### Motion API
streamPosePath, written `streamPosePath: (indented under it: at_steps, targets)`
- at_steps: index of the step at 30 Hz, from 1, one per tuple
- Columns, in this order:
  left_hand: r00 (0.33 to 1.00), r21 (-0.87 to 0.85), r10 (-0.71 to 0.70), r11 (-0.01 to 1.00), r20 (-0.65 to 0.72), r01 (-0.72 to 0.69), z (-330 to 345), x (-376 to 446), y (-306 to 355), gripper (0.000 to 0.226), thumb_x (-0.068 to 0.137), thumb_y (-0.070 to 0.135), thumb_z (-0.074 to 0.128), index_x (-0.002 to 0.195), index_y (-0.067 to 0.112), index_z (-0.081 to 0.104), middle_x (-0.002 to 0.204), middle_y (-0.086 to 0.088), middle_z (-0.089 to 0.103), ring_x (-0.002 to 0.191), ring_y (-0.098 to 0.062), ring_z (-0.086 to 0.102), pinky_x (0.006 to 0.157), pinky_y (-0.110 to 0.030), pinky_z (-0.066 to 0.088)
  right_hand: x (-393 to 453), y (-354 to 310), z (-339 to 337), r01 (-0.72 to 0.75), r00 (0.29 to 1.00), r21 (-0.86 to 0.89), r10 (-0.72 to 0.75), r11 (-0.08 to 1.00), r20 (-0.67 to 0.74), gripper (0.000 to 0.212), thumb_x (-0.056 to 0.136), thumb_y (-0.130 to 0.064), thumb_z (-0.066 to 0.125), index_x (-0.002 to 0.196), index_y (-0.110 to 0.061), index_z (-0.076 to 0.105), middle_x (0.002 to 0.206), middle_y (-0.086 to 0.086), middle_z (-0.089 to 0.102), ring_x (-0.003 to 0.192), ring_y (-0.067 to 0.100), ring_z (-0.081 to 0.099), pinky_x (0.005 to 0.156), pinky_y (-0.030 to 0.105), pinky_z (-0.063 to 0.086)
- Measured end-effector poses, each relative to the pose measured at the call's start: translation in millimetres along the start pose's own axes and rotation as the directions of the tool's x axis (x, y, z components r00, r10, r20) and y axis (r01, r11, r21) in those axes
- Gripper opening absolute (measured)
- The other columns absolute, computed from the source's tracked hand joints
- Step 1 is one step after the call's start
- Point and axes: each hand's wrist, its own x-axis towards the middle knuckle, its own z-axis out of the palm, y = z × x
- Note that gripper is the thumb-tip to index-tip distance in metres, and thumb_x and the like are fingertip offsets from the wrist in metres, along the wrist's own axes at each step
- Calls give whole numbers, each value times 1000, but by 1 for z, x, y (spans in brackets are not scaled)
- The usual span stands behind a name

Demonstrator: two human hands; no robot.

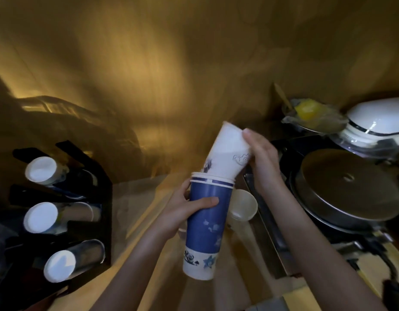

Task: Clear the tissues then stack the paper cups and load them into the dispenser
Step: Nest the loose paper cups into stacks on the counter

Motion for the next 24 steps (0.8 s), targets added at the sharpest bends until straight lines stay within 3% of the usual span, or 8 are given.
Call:
streamPosePath:
  at_steps: [2,3,7,8,10,12,17,24]
  targets:
    - [998,-18,-68,998,2,68,7,-2,-11,78,41,45,79,112,25,56,103,-1,70,89,-18,70,74,-35,58,-3,-7,-18,107,987,-24,-109,994,-117,51,80,-23,69,126,-8,52,107,-1,60,87,1,59,68,8,48]
    - [996,-22,-94,995,12,94,10,-4,-16,77,42,44,80,113,24,56,104,-2,70,88,-18,71,75,-37,58,-5,-7,-28,162,973,-72,-171,984,-154,54,80,-21,69,129,-10,48,107,-5,57,88,-1,58,66,6,48]
    - [988,-33,-135,990,69,138,23,-8,-38,53,64,20,81,110,27,55,103,0,68,80,-10,71,63,-24,57,-14,22,-58,187,959,-364,-249,913,-132,72,71,-24,78,132,-20,41,124,-5,46,105,2,51,80,5,47]
    - [988,-34,-140,989,65,143,26,-9,-43,47,68,15,78,107,29,55,101,2,68,80,-8,70,62,-22,57,-16,35,-64,172,964,-418,-240,892,-117,77,68,-24,80,133,-20,39,126,-4,45,107,3,50,87,9,46]
    - [988,-38,-148,988,47,149,30,-10,-50,44,71,10,75,105,29,54,103,1,67,87,-11,68,65,-22,58,-18,61,-73,117,979,-498,-184,859,-88,87,64,-26,83,136,-20,34,132,0,45,118,14,48,102,33,45]
    - [989,-42,-140,989,36,142,34,-13,-56,49,71,8,76,111,23,53,109,-4,66,92,-15,67,69,-24,58,-19,82,-78,54,991,-549,-112,834,-73,95,63,-29,83,140,-20,28,140,5,41,126,22,43,106,44,41]
    - [990,-29,-124,992,64,126,41,-17,-70,54,71,2,74,117,20,51,105,2,67,80,1,69,64,-16,56,-18,114,-80,18,1000,-667,-27,745,-3,97,65,-26,82,142,-13,24,144,11,35,130,25,38,102,28,32]
    - [990,8,-113,994,89,112,49,-15,-79,48,70,2,75,101,31,52,98,9,67,79,4,68,63,-13,54,-8,139,-83,-14,990,-865,129,502,59,92,66,-50,75,137,-11,32,140,13,41,130,30,35,105,47,37]
